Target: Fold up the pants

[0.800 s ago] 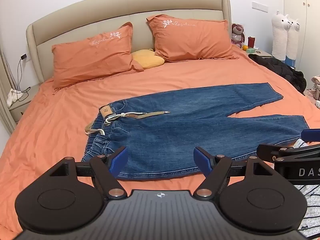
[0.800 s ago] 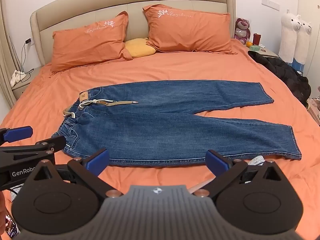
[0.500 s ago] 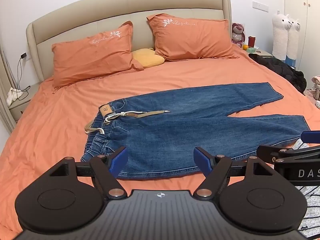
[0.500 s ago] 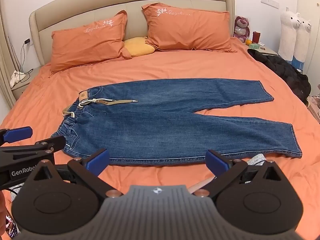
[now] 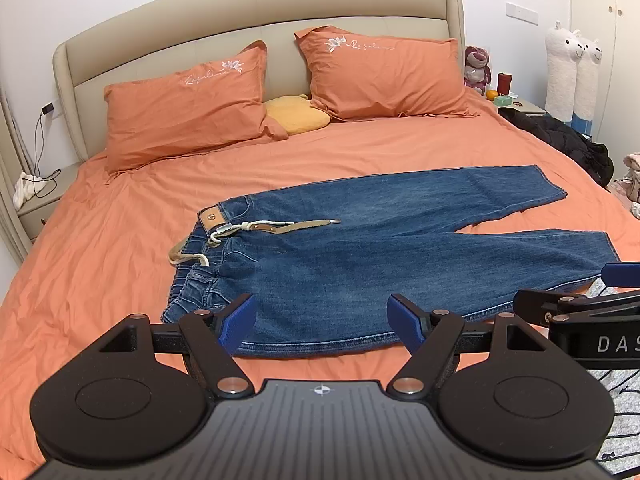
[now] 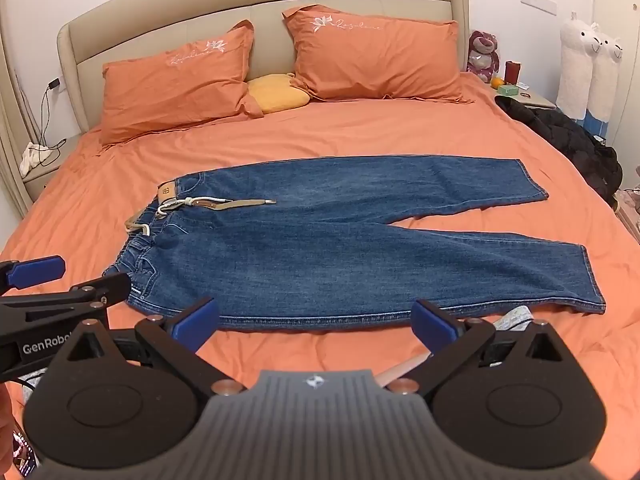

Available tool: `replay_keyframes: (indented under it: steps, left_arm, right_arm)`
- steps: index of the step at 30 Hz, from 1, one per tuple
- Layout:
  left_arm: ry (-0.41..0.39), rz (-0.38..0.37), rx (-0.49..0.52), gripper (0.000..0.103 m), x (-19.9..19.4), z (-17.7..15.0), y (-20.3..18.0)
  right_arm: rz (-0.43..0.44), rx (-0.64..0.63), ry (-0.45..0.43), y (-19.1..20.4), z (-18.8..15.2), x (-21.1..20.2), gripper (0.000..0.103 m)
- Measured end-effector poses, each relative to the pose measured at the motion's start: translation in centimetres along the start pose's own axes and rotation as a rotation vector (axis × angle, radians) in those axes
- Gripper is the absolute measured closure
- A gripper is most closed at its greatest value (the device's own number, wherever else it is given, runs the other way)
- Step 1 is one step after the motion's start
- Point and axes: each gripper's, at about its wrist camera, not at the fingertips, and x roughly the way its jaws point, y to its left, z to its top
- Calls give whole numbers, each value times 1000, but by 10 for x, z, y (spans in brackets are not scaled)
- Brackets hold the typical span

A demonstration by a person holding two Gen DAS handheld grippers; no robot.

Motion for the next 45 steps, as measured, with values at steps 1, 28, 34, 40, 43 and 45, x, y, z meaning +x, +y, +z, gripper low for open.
replay_keyframes:
  steps: [1, 28, 34, 40, 43, 45]
  left_arm:
    - [0, 0, 0, 16, 0, 0, 0]
    - [-1, -1, -4, 16, 3, -4, -2]
    - [-4, 4, -7, 16, 9, -8, 1]
    - [-1, 4, -8, 16, 7, -4, 6]
    - [-2, 3, -9, 16, 7, -4, 6]
    - [-2, 4, -10, 16, 7, -4, 6]
  right_arm:
    - [0, -1, 0, 1, 0, 0, 5]
    - [11, -1, 1, 0, 0, 3, 5]
    - [11, -6, -3, 1, 1, 2, 5]
    - [10, -12, -2, 3, 3, 3, 5]
    - [13, -12, 0, 3, 4, 3, 5]
    - [15, -14, 0, 3, 4, 3, 5]
